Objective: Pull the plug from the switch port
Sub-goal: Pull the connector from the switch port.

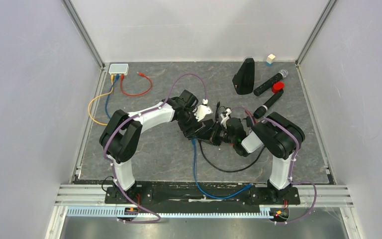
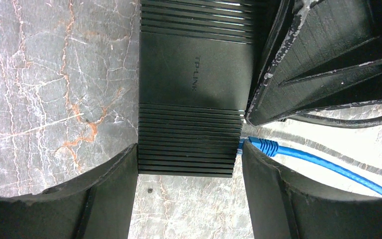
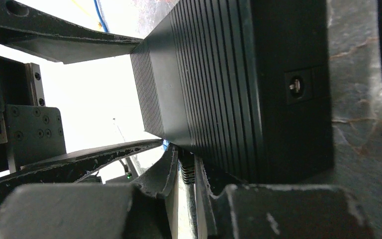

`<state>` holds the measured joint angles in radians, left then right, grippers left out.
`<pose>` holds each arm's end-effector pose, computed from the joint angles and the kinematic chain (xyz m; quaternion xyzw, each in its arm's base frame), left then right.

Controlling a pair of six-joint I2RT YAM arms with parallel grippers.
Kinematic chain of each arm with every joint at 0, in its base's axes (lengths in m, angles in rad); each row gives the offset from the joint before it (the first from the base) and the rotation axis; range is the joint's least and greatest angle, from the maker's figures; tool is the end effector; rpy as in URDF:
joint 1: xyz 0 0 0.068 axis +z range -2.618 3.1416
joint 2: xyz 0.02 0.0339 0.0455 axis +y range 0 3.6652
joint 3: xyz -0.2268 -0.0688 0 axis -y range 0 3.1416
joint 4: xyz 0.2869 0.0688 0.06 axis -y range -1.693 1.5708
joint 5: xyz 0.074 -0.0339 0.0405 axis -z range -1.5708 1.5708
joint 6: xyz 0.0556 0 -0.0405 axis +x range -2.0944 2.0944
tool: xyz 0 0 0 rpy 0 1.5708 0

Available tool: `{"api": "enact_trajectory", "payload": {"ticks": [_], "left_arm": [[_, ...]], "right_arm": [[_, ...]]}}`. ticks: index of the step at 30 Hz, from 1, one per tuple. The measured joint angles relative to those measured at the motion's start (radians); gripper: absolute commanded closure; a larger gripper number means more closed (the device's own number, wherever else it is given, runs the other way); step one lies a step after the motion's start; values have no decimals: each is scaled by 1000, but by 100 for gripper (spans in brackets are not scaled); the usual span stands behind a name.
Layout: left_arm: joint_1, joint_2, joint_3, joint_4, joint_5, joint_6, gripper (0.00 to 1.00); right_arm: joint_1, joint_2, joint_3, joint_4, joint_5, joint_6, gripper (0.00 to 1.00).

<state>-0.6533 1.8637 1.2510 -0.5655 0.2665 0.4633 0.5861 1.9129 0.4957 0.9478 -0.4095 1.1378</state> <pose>0.3115 -0.2569 0.0968 0.5369 0.8108 -0.1481 0.1801 0.2466 0.1903 -0.0037 0.1249 0.8318 0.5017 0.2020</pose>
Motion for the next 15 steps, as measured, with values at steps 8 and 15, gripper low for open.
{"api": "enact_trajectory", "payload": {"ticks": [8, 15], "left_arm": [[-16, 0, 0, 4, 0, 1, 36], [-16, 0, -1, 6, -5, 3, 31]], "right_arm": [[-1, -33, -87, 48, -48, -45, 100], [-1, -89, -143, 29, -93, -85, 100]]}}
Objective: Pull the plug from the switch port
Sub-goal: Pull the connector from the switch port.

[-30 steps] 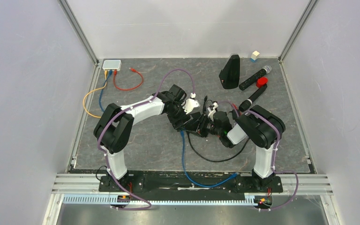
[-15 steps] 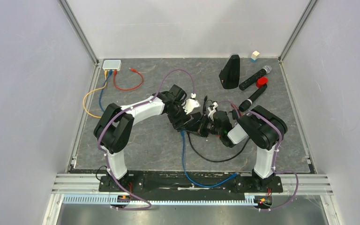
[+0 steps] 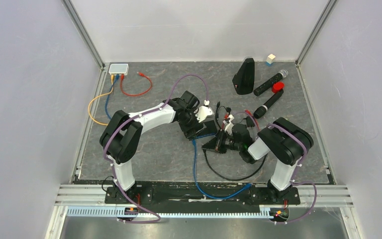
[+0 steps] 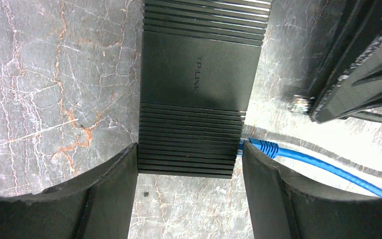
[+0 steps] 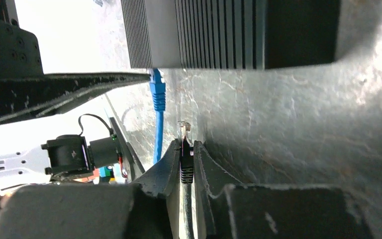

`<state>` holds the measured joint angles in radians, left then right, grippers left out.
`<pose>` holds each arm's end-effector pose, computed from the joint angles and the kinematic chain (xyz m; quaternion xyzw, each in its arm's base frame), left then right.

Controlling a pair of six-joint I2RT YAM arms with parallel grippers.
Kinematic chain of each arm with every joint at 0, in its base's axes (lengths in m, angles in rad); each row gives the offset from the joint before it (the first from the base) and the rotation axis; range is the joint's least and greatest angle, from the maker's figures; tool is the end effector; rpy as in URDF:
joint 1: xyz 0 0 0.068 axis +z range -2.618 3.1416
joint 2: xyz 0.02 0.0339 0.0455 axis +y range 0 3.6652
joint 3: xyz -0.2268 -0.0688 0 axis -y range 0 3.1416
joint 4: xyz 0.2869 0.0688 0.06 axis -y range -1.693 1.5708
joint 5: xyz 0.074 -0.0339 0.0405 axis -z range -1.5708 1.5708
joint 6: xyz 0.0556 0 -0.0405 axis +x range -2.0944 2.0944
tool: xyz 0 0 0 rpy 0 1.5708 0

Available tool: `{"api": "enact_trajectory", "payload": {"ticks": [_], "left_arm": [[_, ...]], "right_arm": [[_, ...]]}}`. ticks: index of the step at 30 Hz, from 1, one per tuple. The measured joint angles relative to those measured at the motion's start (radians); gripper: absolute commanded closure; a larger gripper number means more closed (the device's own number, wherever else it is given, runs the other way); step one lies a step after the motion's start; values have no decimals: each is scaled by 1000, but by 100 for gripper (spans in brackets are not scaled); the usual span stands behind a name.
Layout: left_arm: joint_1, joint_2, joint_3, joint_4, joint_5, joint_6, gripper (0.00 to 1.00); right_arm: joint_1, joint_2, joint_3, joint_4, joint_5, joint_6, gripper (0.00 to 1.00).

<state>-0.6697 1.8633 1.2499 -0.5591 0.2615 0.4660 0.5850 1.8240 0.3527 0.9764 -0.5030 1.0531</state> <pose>0.3079 -0.2621 0.0969 0.5444 0.8055 -0.1471 0.1821 0.2128 0.1731 -0.0047 0.0689 0.8386 0.5085 0.1828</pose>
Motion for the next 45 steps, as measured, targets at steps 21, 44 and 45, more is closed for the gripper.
{"api": "enact_trajectory", "payload": {"ticks": [21, 44, 45], "left_arm": [[-2, -367, -192, 336, -106, -171, 13], [56, -747, -595, 603, -418, -574, 4], [58, -747, -596, 599, -418, -582, 4]], "right_arm": [[-7, -728, 145, -668, 396, -312, 99], [-229, -251, 523, -682, 428, -318, 97], [-230, -221, 555, -682, 426, -324, 97]]}}
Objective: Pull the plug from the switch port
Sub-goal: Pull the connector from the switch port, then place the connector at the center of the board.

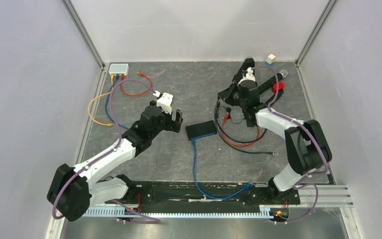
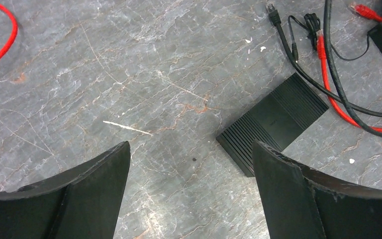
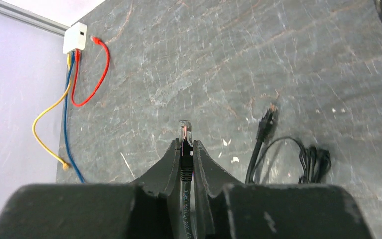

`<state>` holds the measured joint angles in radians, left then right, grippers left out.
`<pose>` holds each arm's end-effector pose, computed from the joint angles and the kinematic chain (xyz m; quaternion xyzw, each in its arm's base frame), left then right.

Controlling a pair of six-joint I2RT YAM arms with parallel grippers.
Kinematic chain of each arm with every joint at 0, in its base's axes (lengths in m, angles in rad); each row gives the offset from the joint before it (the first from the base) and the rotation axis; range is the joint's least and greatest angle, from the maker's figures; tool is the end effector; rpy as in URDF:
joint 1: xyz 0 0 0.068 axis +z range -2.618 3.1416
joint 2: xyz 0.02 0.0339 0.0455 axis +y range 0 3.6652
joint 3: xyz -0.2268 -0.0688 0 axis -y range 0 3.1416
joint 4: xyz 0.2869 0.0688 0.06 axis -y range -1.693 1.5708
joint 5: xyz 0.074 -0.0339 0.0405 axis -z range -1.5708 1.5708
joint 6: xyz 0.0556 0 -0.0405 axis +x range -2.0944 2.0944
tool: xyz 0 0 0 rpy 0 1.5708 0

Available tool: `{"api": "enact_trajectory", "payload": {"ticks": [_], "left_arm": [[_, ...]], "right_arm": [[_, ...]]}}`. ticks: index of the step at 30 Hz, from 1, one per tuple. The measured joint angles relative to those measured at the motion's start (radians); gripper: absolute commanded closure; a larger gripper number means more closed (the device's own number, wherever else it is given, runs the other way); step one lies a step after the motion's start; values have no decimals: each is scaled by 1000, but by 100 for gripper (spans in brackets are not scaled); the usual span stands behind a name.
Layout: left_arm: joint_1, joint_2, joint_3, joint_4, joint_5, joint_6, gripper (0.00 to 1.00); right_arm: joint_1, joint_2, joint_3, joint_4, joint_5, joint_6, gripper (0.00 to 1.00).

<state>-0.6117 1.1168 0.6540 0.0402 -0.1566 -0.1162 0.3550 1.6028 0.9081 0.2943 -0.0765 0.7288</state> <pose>0.2683 -0.1776 0.1901 0.1641 0.8220 -0.1313 0.5293 0.3785 0.1449 0.1522 0.1340 0.8224 0.3120 0.4564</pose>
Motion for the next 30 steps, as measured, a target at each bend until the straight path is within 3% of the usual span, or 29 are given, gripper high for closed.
{"api": "enact_trajectory", "payload": {"ticks": [7, 12, 21, 30], "left_arm": [[7, 6, -2, -20, 1, -6, 5], [7, 26, -3, -28, 3, -7, 5], [29, 99, -3, -32, 70, -84, 4], [61, 201, 11, -39, 162, -132, 7]], "right_arm": [[-12, 85, 56, -12, 27, -26, 95], [-26, 93, 56, -13, 56, -24, 85], [-32, 123, 56, -28, 61, -37, 47], [-33, -32, -21, -68, 36, -85, 43]]}}
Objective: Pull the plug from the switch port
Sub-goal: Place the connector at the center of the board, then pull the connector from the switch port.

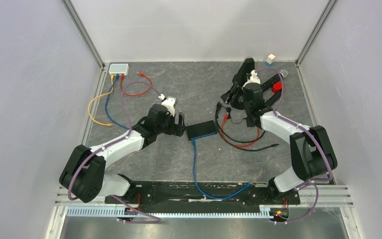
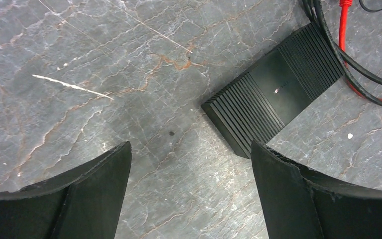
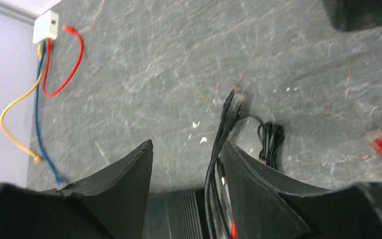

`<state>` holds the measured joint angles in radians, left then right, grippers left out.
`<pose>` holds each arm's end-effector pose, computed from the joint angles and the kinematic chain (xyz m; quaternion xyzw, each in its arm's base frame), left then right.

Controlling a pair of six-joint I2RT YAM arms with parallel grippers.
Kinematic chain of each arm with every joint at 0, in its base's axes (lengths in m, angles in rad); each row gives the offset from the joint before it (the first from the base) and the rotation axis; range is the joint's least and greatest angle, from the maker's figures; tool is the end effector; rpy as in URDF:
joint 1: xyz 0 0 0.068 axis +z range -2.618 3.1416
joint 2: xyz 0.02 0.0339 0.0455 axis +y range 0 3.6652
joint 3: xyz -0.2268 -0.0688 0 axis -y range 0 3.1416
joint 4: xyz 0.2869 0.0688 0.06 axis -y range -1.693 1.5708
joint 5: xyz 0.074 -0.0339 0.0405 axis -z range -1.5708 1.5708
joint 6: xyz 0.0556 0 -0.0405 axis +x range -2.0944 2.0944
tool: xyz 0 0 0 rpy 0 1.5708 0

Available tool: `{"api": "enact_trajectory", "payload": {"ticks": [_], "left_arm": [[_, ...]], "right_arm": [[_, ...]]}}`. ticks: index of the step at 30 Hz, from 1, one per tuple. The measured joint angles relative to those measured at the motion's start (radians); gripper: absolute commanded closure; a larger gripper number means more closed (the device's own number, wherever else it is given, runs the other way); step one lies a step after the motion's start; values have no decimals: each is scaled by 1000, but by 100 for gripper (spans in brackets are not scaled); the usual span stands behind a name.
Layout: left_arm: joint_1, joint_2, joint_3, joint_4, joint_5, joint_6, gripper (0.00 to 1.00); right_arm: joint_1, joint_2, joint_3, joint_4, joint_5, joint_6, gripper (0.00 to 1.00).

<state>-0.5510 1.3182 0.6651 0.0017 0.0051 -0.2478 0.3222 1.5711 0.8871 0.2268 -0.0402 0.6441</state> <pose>0.2816 -0.1734 0.1278 0.1365 0.8857 -0.1746 0.4079 0.3755 0.1277 0.1483 0.1255 0.8395 0.2606 0.4600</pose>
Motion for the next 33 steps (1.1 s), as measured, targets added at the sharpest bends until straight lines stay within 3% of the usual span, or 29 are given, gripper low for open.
{"api": "enact_trajectory", "payload": {"ticks": [7, 14, 20, 27, 33], "left_arm": [[6, 71, 43, -7, 56, -22, 13], [7, 208, 126, -23, 117, -53, 23], [7, 314, 168, -41, 161, -138, 24], [9, 335, 170, -37, 162, -252, 29], [11, 356, 164, 16, 162, -327, 39]], "right_arm": [[12, -111, -207, 51, -151, 19, 43], [109, -164, -374, 76, -228, 86, 44], [227, -140, -394, 139, -257, 127, 46], [278, -17, -400, 233, -281, 188, 47], [308, 76, -388, 333, -321, 243, 48]]}}
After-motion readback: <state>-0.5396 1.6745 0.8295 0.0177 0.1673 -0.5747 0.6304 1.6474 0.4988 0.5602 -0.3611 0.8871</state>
